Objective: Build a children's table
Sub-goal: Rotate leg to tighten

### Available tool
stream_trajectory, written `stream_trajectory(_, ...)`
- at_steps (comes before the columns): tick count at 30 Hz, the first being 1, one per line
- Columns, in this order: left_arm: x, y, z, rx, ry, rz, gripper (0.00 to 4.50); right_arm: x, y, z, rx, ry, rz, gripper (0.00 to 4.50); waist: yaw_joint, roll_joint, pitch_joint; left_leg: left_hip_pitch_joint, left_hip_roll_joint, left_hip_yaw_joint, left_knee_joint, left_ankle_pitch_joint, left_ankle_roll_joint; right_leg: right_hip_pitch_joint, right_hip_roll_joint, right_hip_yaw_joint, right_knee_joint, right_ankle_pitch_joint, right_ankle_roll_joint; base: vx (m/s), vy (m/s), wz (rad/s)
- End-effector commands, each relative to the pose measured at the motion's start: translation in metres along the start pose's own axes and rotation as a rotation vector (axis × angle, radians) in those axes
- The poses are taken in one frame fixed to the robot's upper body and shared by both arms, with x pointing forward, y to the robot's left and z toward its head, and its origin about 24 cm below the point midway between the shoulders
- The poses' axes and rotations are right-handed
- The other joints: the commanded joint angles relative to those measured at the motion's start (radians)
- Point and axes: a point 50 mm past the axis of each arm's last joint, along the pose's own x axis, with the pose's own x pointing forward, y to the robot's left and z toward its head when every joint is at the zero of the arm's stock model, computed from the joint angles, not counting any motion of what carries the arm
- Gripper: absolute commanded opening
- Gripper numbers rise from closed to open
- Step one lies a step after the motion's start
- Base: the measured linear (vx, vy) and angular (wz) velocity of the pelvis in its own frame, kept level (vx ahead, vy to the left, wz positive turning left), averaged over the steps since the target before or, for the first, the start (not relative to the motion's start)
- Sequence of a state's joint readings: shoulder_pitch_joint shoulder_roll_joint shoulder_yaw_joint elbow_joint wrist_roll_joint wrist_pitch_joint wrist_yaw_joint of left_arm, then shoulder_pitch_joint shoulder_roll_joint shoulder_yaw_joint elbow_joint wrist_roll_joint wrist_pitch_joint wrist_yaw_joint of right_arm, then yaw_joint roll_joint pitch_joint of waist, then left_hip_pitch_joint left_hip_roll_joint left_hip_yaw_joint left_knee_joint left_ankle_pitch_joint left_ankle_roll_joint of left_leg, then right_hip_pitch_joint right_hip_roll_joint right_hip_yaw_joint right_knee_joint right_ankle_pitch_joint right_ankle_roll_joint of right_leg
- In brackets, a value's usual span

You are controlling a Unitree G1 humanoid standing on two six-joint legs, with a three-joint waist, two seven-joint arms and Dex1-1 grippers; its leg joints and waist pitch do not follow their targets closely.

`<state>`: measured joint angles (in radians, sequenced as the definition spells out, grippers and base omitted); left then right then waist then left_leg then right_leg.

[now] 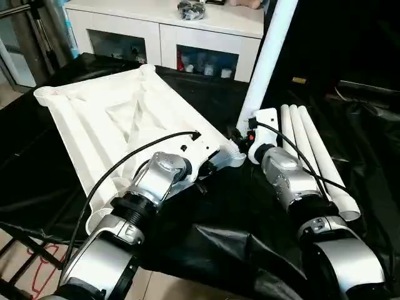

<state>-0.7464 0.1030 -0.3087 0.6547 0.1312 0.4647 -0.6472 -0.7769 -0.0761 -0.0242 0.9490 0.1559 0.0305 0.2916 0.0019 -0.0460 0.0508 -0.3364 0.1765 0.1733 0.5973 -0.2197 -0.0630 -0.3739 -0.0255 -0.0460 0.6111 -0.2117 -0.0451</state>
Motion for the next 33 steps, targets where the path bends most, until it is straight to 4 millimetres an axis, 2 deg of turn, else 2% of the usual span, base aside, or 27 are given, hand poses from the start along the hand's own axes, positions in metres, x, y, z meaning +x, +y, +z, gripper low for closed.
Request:
stream_trajectory(1,0.002,-0.006,0.033,0.050,-0.099,-0.020,0.00,-0.009,0.021,-0.066,0.082,0.279,0.048,1.88,0.005,0.017,-0.043,-0.007,0.064,-0.028,-0.079,-0.199,0.026,0.033,-0.124,0.062,-0.093,-0.267,-0.215,0.000,0.000,0.00)
stream_trajectory(3,0.001,-0.005,0.033,0.052,-0.101,-0.022,0.00,-0.009,0.021,-0.064,0.095,0.264,0.063,2.44,0.006,0.016,-0.043,-0.007,0.063,-0.028,-0.079,-0.201,0.026,0.032,-0.125,0.064,-0.093,-0.265,-0.214,0.000,0.000,0.00)
stream_trajectory(5,0.000,-0.004,0.033,0.053,-0.102,-0.024,0.00,-0.008,0.021,-0.062,0.105,0.253,0.069,2.44,0.005,0.018,-0.044,-0.004,0.063,-0.027,-0.078,-0.204,0.028,0.030,-0.124,0.064,-0.093,-0.263,-0.222,0.000,0.000,0.00)
stream_trajectory(6,0.000,-0.004,0.033,0.054,-0.104,-0.025,0.00,-0.008,0.020,-0.060,0.111,0.241,0.075,2.72,0.008,0.015,-0.047,-0.006,0.062,-0.025,-0.075,-0.184,0.030,0.034,-0.126,0.066,-0.091,-0.232,-0.226,0.000,0.000,0.00)
stream_trajectory(7,-0.001,-0.003,0.032,0.055,-0.107,-0.027,0.00,-0.007,0.020,-0.057,0.124,0.225,0.081,2.81,0.010,0.017,-0.050,-0.011,0.063,-0.025,-0.075,-0.141,0.037,0.038,-0.124,0.065,-0.082,-0.167,-0.233,0.000,0.000,0.00)
stream_trajectory(10,-0.002,-0.002,0.032,0.057,-0.120,-0.034,0.00,-0.006,0.020,-0.051,0.136,0.185,0.106,2.91,0.011,0.020,-0.054,-0.014,0.066,-0.024,-0.071,-0.095,0.060,0.040,-0.126,0.063,-0.074,-0.068,-0.258,0.000,0.000,0.00)
stream_trajectory(11,-0.002,-0.002,0.032,0.057,-0.121,-0.034,0.00,-0.006,0.020,-0.050,0.137,0.184,0.107,3.16,0.011,0.019,-0.054,-0.015,0.066,-0.023,-0.072,-0.088,0.065,0.041,-0.125,0.062,-0.072,-0.052,-0.263,0.000,0.000,0.00)
stream_trajectory(13,-0.004,-0.002,0.032,0.063,-0.129,-0.044,0.00,-0.006,0.020,-0.046,0.145,0.162,0.125,3.28,0.011,0.020,-0.052,-0.015,0.066,-0.022,-0.071,-0.088,0.075,0.041,-0.127,0.062,-0.073,-0.049,-0.273,0.000,0.000,0.00)
stream_trajectory(17,-0.008,-0.002,0.031,0.087,-0.149,-0.081,0.00,-0.006,0.017,-0.034,0.124,0.112,0.191,3.69,0.011,0.020,-0.050,-0.015,0.066,-0.022,-0.071,-0.106,0.073,0.043,-0.127,0.062,-0.077,-0.094,-0.266,0.000,0.000,0.00)
stream_trajectory(21,-0.014,-0.004,0.029,0.123,-0.171,-0.140,0.00,-0.011,0.013,-0.026,0.059,0.092,0.269,4.02,0.012,0.023,-0.055,-0.018,0.067,-0.022,-0.068,-0.042,0.097,0.046,-0.126,0.062,-0.064,0.010,-0.283,0.000,0.000,0.00)
stream_trajectory(24,-0.017,-0.003,0.025,0.127,-0.173,-0.173,0.00,-0.017,0.010,-0.021,0.017,0.086,0.345,4.02,0.015,0.024,-0.060,-0.019,0.066,-0.020,-0.062,0.013,0.131,0.049,-0.125,0.061,-0.051,0.132,-0.299,0.000,0.000,0.00)
stream_trajectory(28,-0.023,-0.004,0.022,0.153,-0.182,-0.237,0.00,-0.027,0.004,-0.017,-0.045,0.099,0.438,4.02,0.027,0.023,-0.064,-0.019,0.067,-0.021,-0.057,0.054,0.166,0.051,-0.122,0.059,-0.042,0.201,-0.305,0.000,0.000,0.00)
stream_trajectory(31,-0.029,-0.006,0.016,0.211,-0.170,-0.314,0.00,-0.041,-0.002,-0.020,-0.105,0.146,0.542,4.02,0.036,0.021,-0.064,-0.018,0.068,-0.018,-0.054,0.055,0.176,0.048,-0.123,0.060,-0.041,0.212,-0.302,0.000,0.000,0.00)
stream_trajectory(33,-0.032,-0.007,0.014,0.216,-0.170,-0.346,0.00,-0.046,-0.004,-0.021,-0.128,0.158,0.567,4.02,0.043,0.023,-0.063,-0.014,0.070,-0.016,-0.055,0.043,0.166,0.044,-0.123,0.060,-0.043,0.191,-0.306,0.000,0.000,0.00)
